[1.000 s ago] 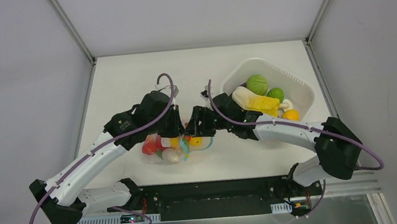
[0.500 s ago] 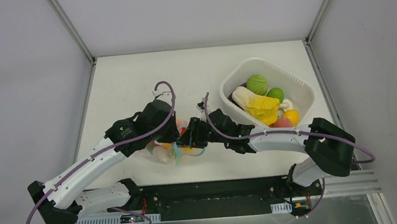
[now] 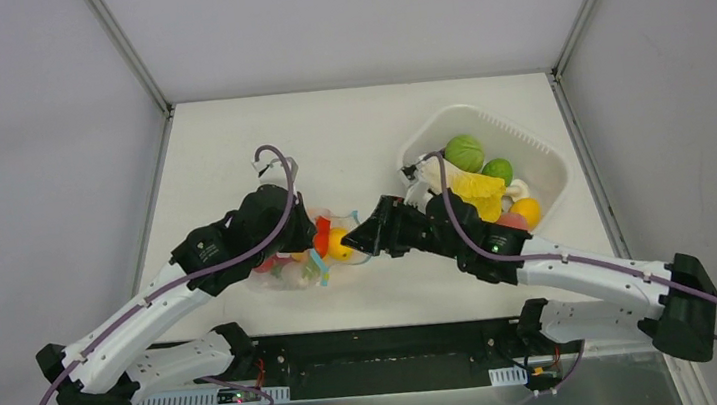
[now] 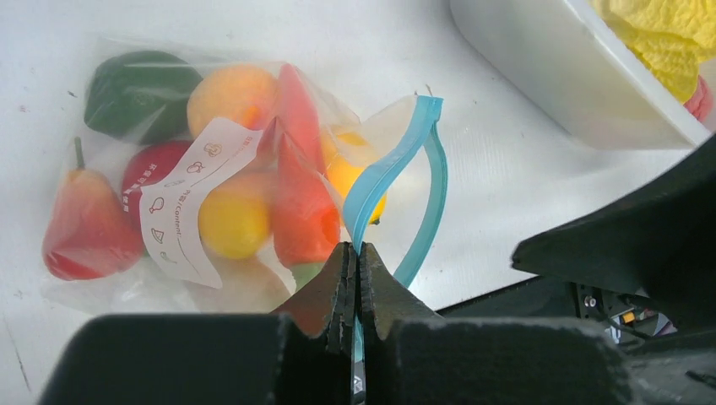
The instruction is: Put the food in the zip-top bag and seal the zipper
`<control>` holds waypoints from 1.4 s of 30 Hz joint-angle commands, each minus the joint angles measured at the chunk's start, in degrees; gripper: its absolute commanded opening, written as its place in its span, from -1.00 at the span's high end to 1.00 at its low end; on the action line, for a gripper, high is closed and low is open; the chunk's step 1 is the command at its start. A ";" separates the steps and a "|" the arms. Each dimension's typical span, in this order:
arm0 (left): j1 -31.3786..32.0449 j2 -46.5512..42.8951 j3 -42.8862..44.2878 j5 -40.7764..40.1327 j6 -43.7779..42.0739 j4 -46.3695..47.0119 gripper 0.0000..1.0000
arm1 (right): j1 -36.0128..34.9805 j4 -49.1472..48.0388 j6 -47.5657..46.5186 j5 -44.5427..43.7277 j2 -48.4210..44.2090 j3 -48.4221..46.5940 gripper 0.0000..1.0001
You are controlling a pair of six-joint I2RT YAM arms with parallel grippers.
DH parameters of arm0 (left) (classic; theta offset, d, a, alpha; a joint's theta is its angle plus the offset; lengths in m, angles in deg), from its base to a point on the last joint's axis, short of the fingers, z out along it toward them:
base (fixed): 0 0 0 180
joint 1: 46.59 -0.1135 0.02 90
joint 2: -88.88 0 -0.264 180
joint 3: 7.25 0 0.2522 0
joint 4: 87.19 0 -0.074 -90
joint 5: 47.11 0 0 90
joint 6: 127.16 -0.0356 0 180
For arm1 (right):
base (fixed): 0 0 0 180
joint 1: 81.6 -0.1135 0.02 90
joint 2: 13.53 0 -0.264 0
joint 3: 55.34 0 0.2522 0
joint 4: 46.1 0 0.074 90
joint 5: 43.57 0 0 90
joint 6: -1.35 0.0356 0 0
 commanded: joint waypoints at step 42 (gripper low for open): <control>0.39 -5.48 -3.61 -0.99 4.06 10.85 1.00 | 8.81 -4.13 2.99 -7.26 3.71 7.79 0.16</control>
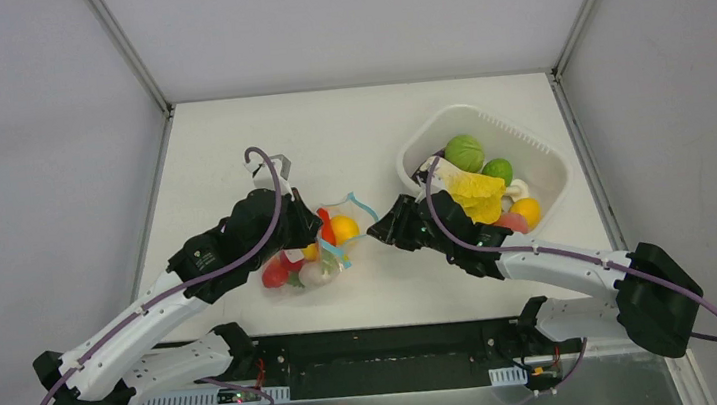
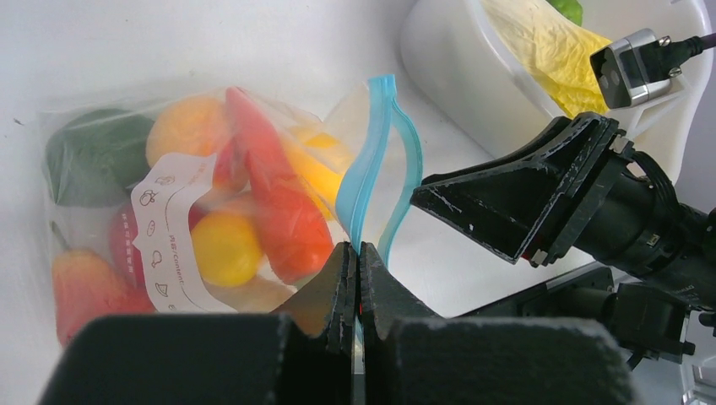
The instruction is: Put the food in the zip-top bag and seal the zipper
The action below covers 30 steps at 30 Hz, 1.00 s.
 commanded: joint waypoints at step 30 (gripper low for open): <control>0.33 -5.90 -4.10 -0.21 2.26 5.88 1.00 | 1.97 -4.29 8.52 2.46 1.93 0.14 -0.09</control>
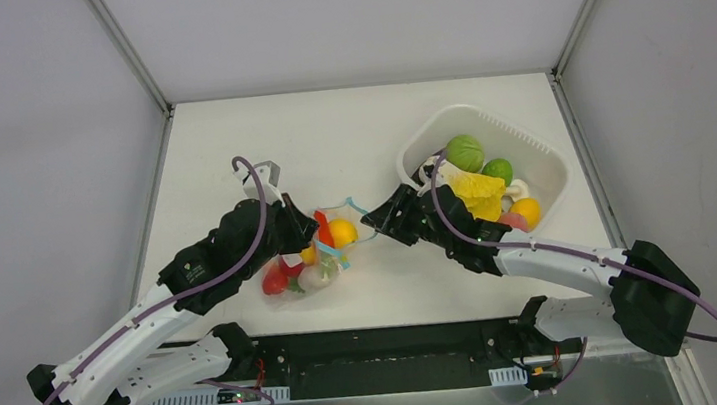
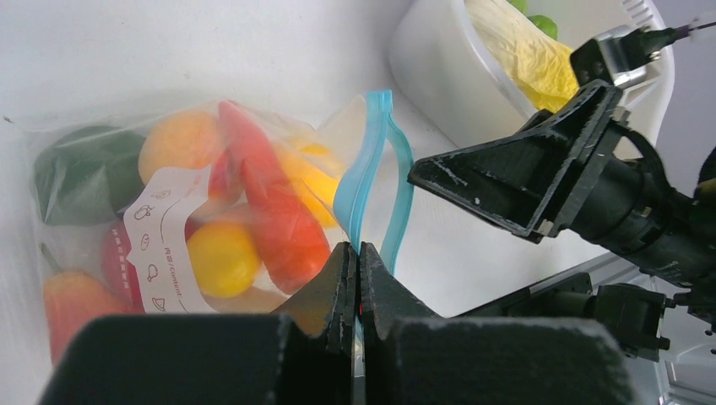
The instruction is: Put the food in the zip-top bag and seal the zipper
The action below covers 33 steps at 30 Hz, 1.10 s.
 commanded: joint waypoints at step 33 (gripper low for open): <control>0.39 -1.56 -2.06 -0.83 1.48 3.10 1.00 | -0.53 -2.97 2.87 3.99 8.30 -1.67 0.11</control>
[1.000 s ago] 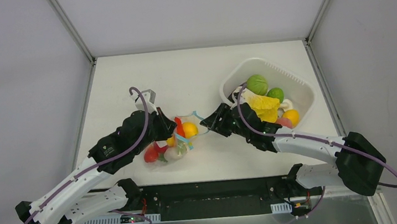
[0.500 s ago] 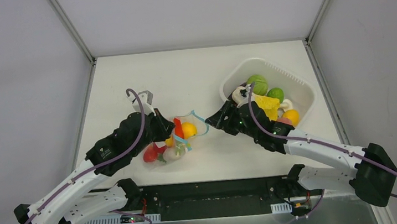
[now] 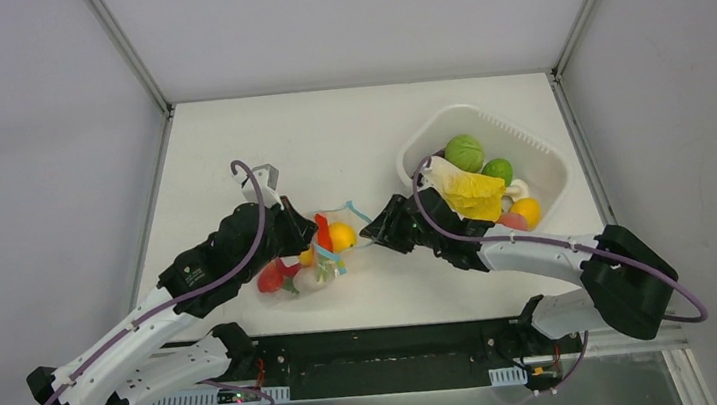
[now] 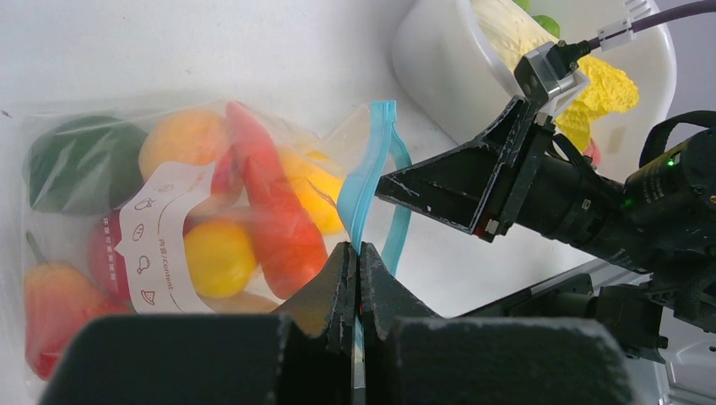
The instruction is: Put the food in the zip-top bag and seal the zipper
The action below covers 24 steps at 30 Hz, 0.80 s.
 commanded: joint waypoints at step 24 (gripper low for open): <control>0.37 -0.11 4.20 9.76 -6.55 4.72 -0.22 | 3.18 28.75 -37.65 24.59 3.97 -36.38 1.00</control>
